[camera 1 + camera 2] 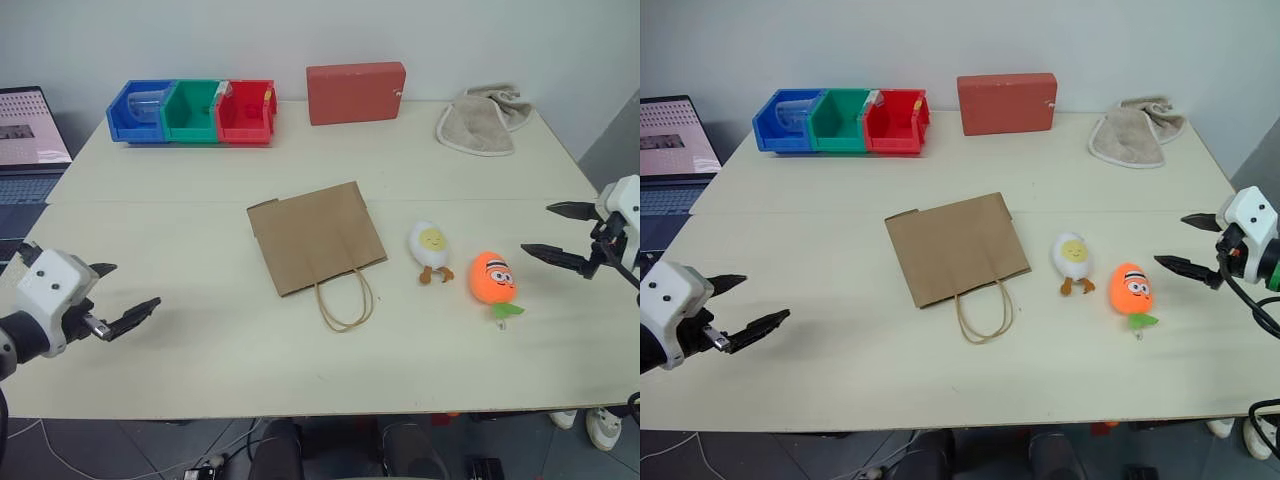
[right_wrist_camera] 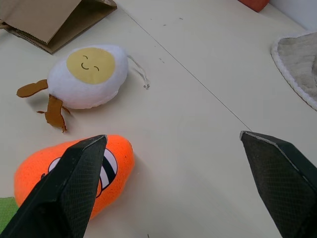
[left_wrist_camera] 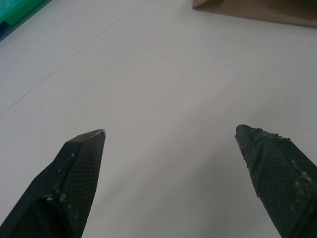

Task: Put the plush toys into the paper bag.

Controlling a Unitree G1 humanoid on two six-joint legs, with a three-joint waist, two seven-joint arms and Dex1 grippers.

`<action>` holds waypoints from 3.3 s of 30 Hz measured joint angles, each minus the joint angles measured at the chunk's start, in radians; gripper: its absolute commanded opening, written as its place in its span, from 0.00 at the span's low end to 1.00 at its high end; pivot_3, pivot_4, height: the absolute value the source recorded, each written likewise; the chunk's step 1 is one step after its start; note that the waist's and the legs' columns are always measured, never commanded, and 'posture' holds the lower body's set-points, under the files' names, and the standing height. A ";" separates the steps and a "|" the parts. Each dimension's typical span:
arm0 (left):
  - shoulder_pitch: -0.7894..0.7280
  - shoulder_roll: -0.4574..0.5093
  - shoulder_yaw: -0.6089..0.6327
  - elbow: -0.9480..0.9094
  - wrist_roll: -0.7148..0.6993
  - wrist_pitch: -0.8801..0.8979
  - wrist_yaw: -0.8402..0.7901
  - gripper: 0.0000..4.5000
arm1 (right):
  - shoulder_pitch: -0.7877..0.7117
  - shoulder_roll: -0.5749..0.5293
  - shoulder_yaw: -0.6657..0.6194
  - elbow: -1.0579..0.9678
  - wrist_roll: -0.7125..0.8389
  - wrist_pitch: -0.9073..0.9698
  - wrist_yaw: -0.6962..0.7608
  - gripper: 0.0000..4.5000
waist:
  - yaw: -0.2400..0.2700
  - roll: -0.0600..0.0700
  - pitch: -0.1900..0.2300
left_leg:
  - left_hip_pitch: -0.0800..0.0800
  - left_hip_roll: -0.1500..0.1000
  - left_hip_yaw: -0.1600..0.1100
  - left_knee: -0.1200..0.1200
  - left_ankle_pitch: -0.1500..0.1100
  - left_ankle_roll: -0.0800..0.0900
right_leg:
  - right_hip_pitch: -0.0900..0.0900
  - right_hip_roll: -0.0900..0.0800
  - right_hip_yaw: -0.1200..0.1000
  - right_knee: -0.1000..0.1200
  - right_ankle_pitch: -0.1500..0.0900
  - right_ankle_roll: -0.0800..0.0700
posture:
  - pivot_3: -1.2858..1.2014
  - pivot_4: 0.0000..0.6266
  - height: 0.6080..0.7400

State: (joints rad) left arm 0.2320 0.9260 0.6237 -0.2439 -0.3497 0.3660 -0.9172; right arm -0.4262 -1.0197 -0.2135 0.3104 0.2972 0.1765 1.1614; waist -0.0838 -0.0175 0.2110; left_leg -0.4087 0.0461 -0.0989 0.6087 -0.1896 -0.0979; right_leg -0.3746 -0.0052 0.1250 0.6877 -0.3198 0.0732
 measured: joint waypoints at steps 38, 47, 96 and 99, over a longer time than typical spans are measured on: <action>-0.510 -0.291 -0.884 0.220 0.449 -0.751 -0.032 1.00 | 0.373 0.024 -0.035 -1.016 0.351 0.457 -0.147 1.00 | 0.028 0.000 -0.002 | -0.005 -0.001 -0.005 0.002 0.000 0.000 | 0.001 0.001 -0.001 -0.006 0.004 0.007 | 0.52 0.24 1.00; -0.544 -0.337 -0.902 0.273 0.445 -0.794 -0.012 0.59 | 0.409 0.023 -0.051 -1.029 0.362 0.466 -0.160 1.00 | 0.032 0.000 -0.002 | -0.006 -0.001 -0.006 0.003 0.000 0.000 | 0.001 0.002 -0.002 -0.006 0.004 0.007 | 0.52 0.24 1.00; -0.787 -0.380 -0.572 0.072 -0.475 0.463 0.012 0.00 | -0.023 0.778 0.526 -0.388 -0.196 0.242 -0.714 0.01 | 0.026 0.000 -0.002 | -0.007 -0.001 -0.012 0.002 0.000 0.000 | 0.000 0.002 -0.008 -0.002 0.005 0.007 | 0.52 0.24 1.00; -0.795 -0.386 -0.548 0.072 -0.493 0.481 0.044 0.00 | -0.034 0.833 0.527 -0.314 -0.241 0.209 -0.771 0.01 | 0.026 0.000 -0.002 | -0.007 -0.001 -0.013 0.002 0.000 0.000 | -0.002 0.002 -0.008 0.002 0.005 0.007 | 0.52 0.24 1.00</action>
State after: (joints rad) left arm -0.5628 0.5404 0.0756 -0.1717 -0.8432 0.8475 -0.8735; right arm -0.4604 -0.1871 0.3140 -0.0032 0.0567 0.3857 0.3905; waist -0.0574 -0.0174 0.2088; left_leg -0.4152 0.0454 -0.1114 0.6112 -0.1894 -0.0981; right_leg -0.3762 -0.0028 0.1171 0.6896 -0.3152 0.0799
